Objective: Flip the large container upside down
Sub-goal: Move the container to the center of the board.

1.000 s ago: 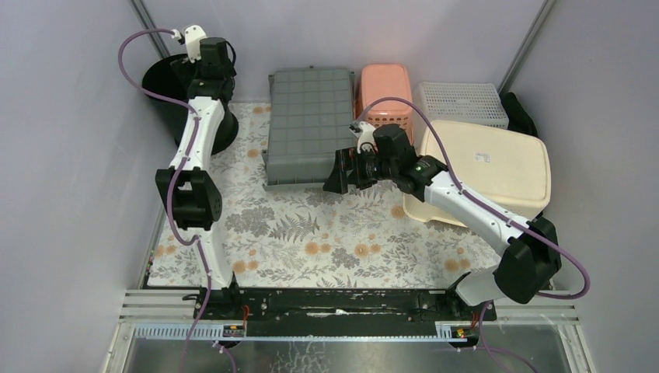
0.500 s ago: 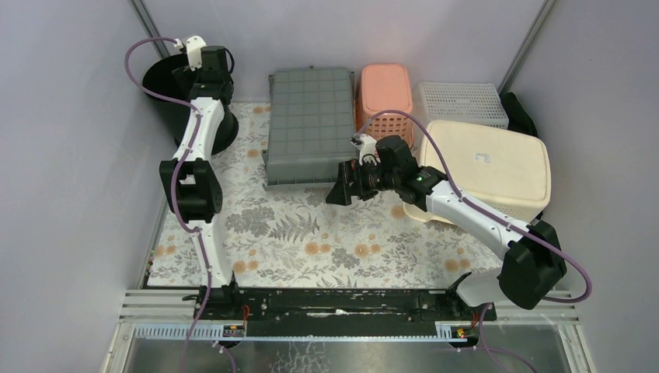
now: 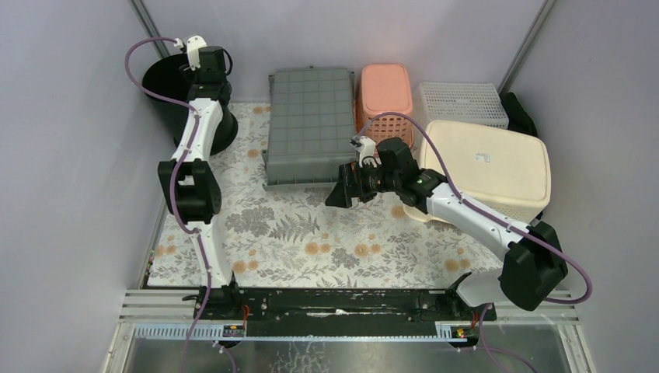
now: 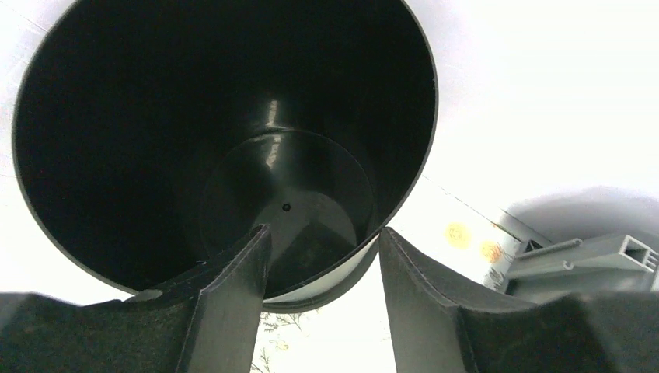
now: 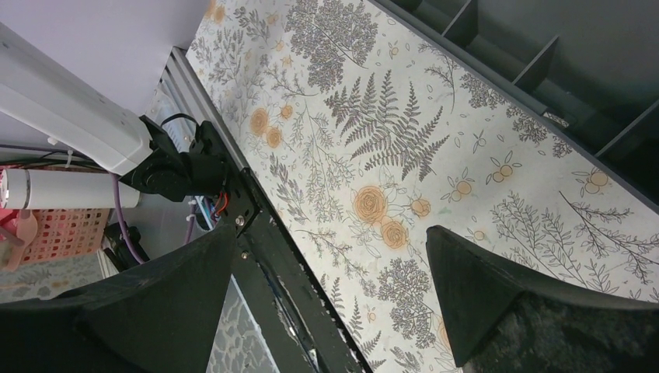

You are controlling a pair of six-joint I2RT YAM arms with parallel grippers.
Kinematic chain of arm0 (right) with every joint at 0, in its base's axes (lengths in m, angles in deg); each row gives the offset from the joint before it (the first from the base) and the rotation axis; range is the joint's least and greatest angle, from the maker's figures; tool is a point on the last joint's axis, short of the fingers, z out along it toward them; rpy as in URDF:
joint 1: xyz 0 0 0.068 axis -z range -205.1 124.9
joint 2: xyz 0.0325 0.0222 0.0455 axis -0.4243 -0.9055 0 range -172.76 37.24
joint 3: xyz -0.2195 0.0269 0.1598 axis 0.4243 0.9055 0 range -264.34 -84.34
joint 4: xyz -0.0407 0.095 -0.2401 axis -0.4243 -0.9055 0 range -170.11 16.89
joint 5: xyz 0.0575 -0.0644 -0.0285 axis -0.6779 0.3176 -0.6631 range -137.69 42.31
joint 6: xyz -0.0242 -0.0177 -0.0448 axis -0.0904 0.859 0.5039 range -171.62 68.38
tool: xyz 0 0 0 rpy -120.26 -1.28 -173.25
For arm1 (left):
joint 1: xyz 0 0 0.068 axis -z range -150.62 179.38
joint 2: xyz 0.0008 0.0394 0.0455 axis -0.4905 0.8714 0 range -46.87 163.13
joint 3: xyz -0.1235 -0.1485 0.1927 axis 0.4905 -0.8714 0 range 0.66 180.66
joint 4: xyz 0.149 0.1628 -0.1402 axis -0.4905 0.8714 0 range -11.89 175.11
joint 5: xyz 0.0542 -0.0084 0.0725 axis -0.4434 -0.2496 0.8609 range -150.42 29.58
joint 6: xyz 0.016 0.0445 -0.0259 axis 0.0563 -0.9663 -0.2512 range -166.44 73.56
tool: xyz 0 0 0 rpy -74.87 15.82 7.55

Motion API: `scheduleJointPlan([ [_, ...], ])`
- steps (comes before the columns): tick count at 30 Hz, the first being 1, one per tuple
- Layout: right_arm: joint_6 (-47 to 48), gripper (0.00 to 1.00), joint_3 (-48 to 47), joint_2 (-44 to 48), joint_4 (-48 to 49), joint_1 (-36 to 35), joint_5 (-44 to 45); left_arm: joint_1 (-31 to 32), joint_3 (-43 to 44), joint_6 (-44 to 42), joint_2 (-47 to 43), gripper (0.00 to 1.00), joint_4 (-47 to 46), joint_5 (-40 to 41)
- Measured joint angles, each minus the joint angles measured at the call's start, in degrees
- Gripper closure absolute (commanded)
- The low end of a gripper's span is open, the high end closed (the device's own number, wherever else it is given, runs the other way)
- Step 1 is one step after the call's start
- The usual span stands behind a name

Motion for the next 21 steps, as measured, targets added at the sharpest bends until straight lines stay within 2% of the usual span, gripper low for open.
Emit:
scheduleJointPlan([
  [3,-0.1,0.01,0.1,0.0,0.5,0.0,-0.5,0.0,-0.7,0.2,-0.7,0.45,0.2,-1.3],
  [21,-1.1,0.01,0.5,2.3,0.8,0.0,-0.7,0.4,-0.5,1.3,-2.4,0.71,4.0,-10.8],
])
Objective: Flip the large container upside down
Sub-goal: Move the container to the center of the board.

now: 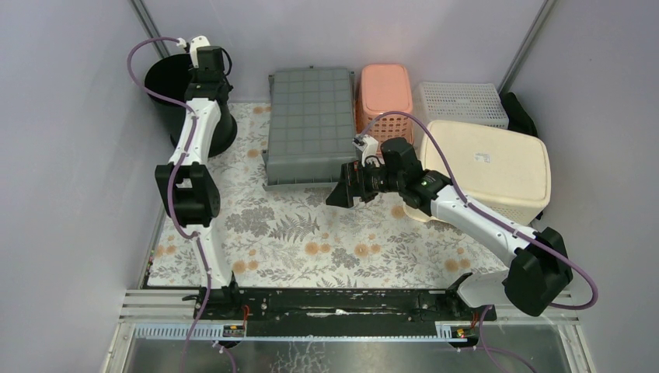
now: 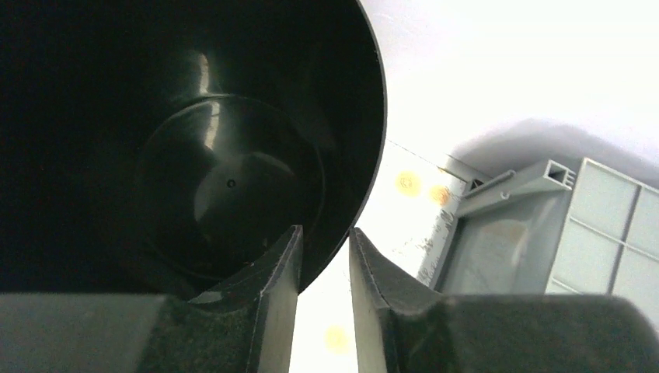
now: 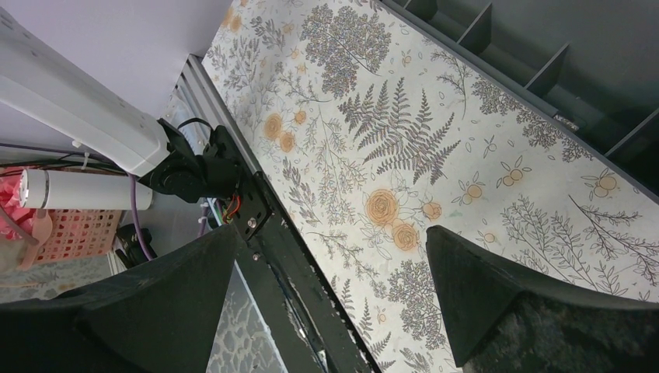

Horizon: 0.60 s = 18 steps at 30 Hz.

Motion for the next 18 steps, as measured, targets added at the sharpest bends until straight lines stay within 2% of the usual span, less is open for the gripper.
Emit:
scheduleJointPlan([
  [8,-0.5,0.0,0.0,0.0,0.0,0.0,0.0,0.1,2.6,0.8,-0.3,0.76,6.0,-4.1],
  [14,-1.0,0.0,0.0,0.0,0.0,0.0,-0.1,0.2,3.5,1.5,-0.4,0.91,8.5,-6.7],
  [18,-1.2,0.01,0.0,0.0,0.1,0.0,-0.5,0.3,3.5,1.8,-1.0,0.92,10.2,-8.0],
])
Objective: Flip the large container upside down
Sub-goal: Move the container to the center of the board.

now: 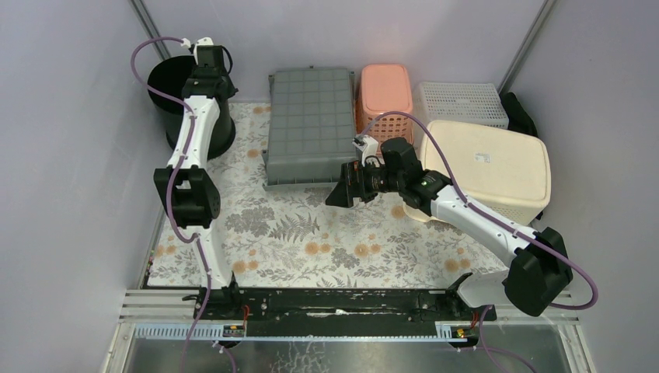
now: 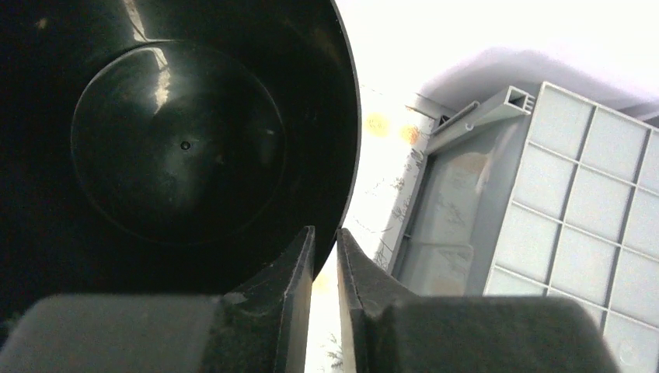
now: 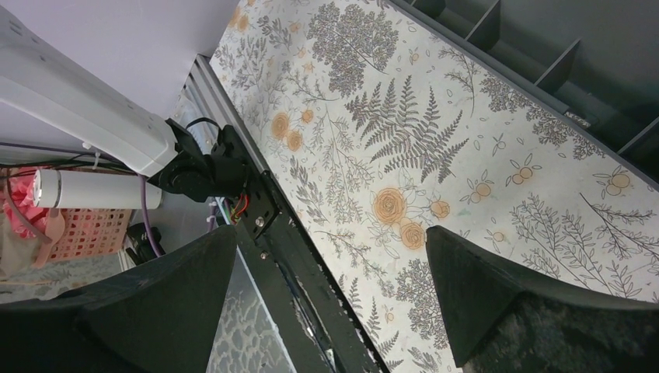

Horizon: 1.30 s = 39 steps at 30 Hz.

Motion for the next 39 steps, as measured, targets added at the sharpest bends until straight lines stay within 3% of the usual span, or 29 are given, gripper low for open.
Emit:
scheduleJointPlan([
  [12,-0.6,0.0,0.0,0.0,1.0,0.0,-1.0,0.0,-0.5,0.1,-2.7,0.9,5.5,-0.7],
  [34,-1.8,0.0,1.1,0.0,3.1,0.0,-1.0,0.9,-0.5,-3.9,-0.9,0.86,1.6,6.4],
  [39,-2.0,0.0,1.8,0.0,3.5,0.0,-1.1,0.9,-0.7,-4.7,-0.2,0.78,-0.3,8.0],
])
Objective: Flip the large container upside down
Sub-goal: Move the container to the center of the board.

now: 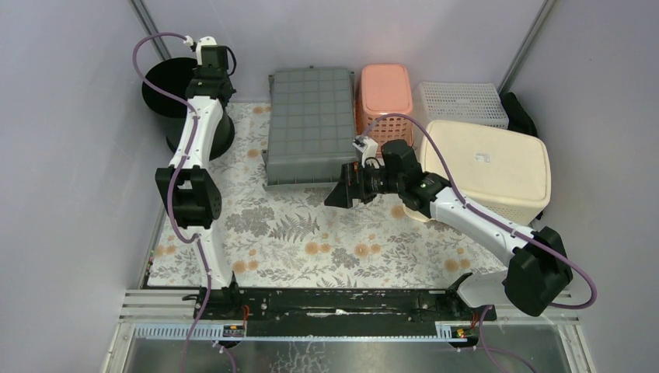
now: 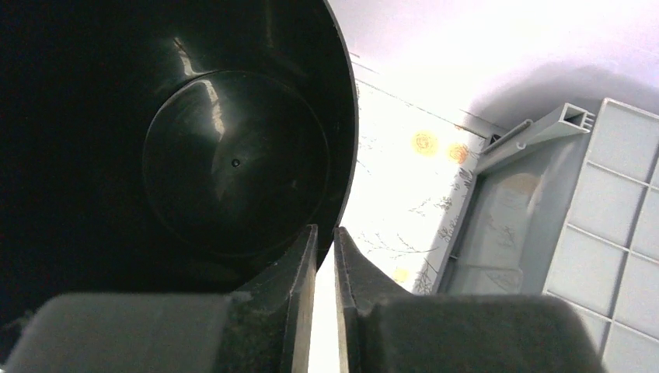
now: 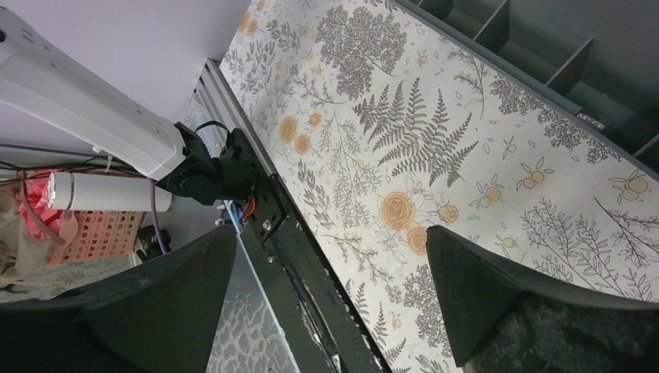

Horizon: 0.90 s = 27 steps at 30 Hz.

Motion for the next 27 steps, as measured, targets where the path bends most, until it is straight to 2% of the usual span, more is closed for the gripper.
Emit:
scheduleJointPlan([
  [5,-0.2,0.0,0.4,0.0,0.5,0.0,-0.6,0.0,-1.6,-0.5,0.0,0.54,-0.8,1.9],
  [8,-0.4,0.0,0.7,0.0,1.1,0.0,-1.2,-0.1,-3.0,-0.9,-0.1,0.51,-1.4,3.8],
  [15,-0.8,0.0,1.5,0.0,1.8,0.0,-1.5,-0.1,-4.5,-1.2,-0.9,0.76,-1.9,3.8],
  [20,-0.8,0.0,1.7,0.1,2.2,0.0,-1.5,-0.1,-4.7,-1.4,-1.2,0.9,-1.9,-0.9],
  [27,-0.8,0.0,1.7,0.1,2.4,0.0,-2.0,0.3,-4.8,-1.1,-1.9,0.97,-0.4,-8.2],
])
